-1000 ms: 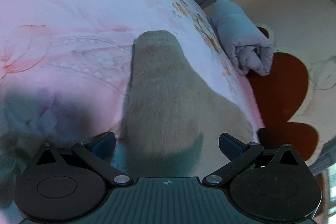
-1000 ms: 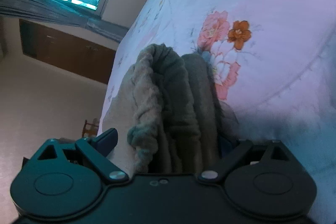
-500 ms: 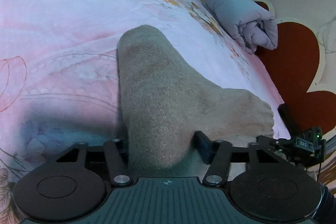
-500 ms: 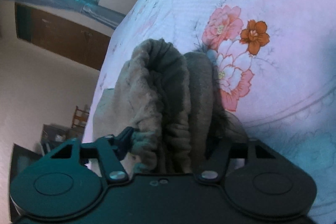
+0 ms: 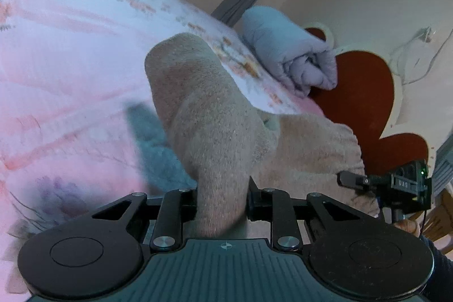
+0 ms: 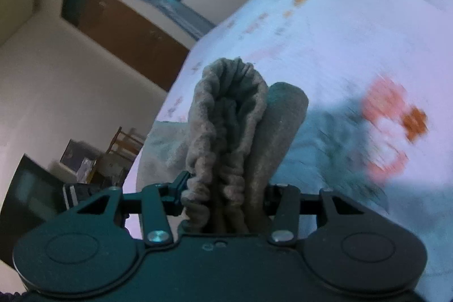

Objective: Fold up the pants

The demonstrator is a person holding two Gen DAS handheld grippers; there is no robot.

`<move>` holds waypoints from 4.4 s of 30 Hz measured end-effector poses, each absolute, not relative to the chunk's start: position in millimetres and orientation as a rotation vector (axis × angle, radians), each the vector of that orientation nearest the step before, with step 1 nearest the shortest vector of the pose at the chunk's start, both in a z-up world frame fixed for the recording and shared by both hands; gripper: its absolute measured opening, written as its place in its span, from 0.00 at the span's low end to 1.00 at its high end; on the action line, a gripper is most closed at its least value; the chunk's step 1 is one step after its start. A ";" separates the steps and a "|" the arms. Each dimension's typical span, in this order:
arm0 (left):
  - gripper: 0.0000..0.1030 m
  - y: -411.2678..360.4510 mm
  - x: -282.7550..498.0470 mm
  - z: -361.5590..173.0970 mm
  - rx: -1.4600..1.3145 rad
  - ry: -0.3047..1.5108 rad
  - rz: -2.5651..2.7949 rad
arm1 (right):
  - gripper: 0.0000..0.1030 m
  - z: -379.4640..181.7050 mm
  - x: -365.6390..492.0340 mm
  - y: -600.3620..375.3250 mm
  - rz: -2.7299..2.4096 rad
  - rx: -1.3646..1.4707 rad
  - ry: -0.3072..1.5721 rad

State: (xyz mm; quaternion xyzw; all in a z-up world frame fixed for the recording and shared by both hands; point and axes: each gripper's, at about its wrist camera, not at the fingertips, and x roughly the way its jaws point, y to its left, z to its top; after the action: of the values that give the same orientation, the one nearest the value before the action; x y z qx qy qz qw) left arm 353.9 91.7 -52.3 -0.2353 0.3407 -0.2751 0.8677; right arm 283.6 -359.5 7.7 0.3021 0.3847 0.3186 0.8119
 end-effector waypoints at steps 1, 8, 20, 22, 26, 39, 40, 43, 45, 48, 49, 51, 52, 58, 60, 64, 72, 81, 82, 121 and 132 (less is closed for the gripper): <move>0.24 98.7 354.8 -46.4 -0.493 0.703 -0.573 | 0.37 15.1 286.4 -355.4 0.692 0.638 0.814; 0.24 146.0 403.2 -4.1 -0.461 0.648 -0.513 | 0.37 39.1 361.6 -306.7 0.771 0.607 0.798; 0.28 181.2 569.8 -52.2 -0.433 0.732 -0.423 | 0.37 -21.0 515.2 -259.5 0.732 0.633 0.864; 0.56 174.6 587.4 -75.7 -0.392 0.755 -0.386 | 0.40 -47.3 529.1 -263.6 0.662 0.630 0.892; 0.99 153.5 590.2 -99.8 -0.242 0.666 -0.308 | 0.46 -101.0 532.6 -279.9 0.604 0.737 0.901; 1.00 168.8 499.2 -34.3 -0.055 0.590 -0.089 | 0.94 -28.2 464.9 -332.4 0.480 0.668 0.773; 1.00 171.1 481.1 -28.4 -0.056 0.584 -0.074 | 0.94 -15.2 447.0 -335.3 0.475 0.625 0.744; 1.00 170.1 423.1 -8.8 -0.066 0.556 -0.039 | 0.94 18.2 397.8 -333.0 0.476 0.512 0.687; 1.00 168.2 387.7 3.4 -0.086 0.536 -0.028 | 0.94 37.4 352.4 -325.0 0.464 0.425 0.631; 1.00 161.1 327.8 19.9 -0.133 0.493 -0.035 | 0.94 59.7 289.1 -310.9 0.425 0.328 0.537; 1.00 156.1 310.3 25.3 -0.131 0.483 -0.028 | 0.94 68.1 273.9 -303.3 0.415 0.310 0.504; 1.00 145.9 274.7 34.2 -0.119 0.473 -0.011 | 0.94 79.9 234.5 -294.7 0.405 0.282 0.445; 1.00 141.0 263.1 37.4 -0.109 0.466 -0.012 | 0.94 85.0 217.9 -290.1 0.403 0.267 0.422; 1.00 112.8 190.9 55.1 -0.043 0.421 0.004 | 0.94 108.0 153.3 -277.4 0.468 0.220 0.387; 1.00 104.1 170.9 56.5 -0.049 0.417 -0.008 | 0.94 109.1 136.5 -273.2 0.456 0.208 0.378; 1.00 87.2 138.0 51.0 -0.039 0.408 -0.013 | 0.94 107.6 103.8 -268.4 0.410 0.153 0.326; 1.00 56.9 77.5 23.9 -0.030 0.376 0.009 | 0.94 72.4 52.5 -272.3 0.277 0.053 0.255; 1.00 48.4 50.8 -1.2 -0.030 0.342 0.015 | 0.94 27.8 43.7 -276.7 0.240 0.047 0.318; 1.00 51.3 52.4 0.7 -0.047 0.342 0.019 | 0.94 28.9 44.8 -274.0 0.243 0.037 0.315; 1.00 53.2 71.0 -11.9 -0.056 0.325 0.051 | 0.94 18.1 61.0 -247.5 0.259 0.006 0.301; 1.00 52.5 70.6 -11.9 -0.055 0.325 0.050 | 0.94 17.2 61.1 -247.8 0.260 0.001 0.306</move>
State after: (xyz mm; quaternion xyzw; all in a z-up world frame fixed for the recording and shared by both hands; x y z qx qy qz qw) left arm 70.6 52.5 -11.9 -0.0272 0.1617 0.0247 0.9862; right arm 61.1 -247.8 17.2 0.0006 0.1520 0.1291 0.9799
